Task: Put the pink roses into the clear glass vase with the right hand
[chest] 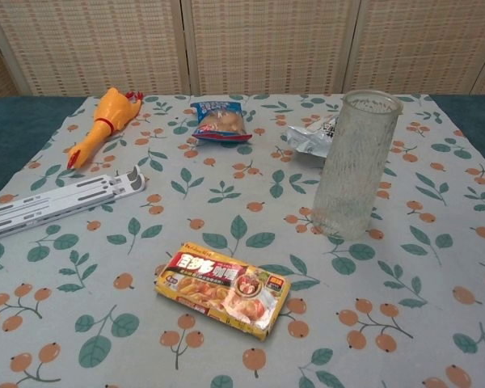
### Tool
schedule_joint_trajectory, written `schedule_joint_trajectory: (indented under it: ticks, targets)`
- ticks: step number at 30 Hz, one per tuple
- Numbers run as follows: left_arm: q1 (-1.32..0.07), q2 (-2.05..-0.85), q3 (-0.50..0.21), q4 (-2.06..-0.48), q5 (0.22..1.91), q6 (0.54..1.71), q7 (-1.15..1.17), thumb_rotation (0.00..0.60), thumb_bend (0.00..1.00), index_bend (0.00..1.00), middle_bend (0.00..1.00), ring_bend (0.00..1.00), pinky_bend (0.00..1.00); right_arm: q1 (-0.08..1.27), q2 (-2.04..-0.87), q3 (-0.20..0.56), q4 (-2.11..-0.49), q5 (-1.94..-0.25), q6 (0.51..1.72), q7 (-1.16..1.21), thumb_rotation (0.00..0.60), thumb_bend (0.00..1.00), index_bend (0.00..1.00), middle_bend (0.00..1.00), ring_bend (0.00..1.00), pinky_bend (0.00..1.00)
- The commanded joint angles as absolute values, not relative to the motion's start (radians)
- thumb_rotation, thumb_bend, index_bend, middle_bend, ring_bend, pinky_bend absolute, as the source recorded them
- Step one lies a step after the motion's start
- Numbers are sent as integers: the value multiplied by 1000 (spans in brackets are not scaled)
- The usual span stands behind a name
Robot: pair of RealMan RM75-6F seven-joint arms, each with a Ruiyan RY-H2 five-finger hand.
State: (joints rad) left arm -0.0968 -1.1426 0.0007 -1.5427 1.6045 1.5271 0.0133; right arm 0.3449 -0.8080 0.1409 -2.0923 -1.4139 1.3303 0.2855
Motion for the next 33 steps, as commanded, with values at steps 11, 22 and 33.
schedule_joint_trajectory:
  ticks: [11, 22, 33]
  targets:
    - [-95, -1141, -1, -1539, 1601, 1529, 7, 600, 371, 166, 297, 303, 460, 565, -836, 312, -2243, -1245, 1122, 264, 600, 714, 905, 1000, 1000, 1000]
    - [-93, -1141, -1, -1541, 1601, 1532, 11, 600, 372, 166, 297, 303, 460, 650, -900, 372, -2274, -1117, 1096, 187, 600, 718, 908, 1000, 1000, 1000]
    - [-94, -1142, 1, -1545, 1605, 1529, 23, 600, 371, 166, 298, 303, 460, 704, -909, 412, -2294, -1024, 1081, 131, 600, 718, 908, 1000, 1000, 1000]
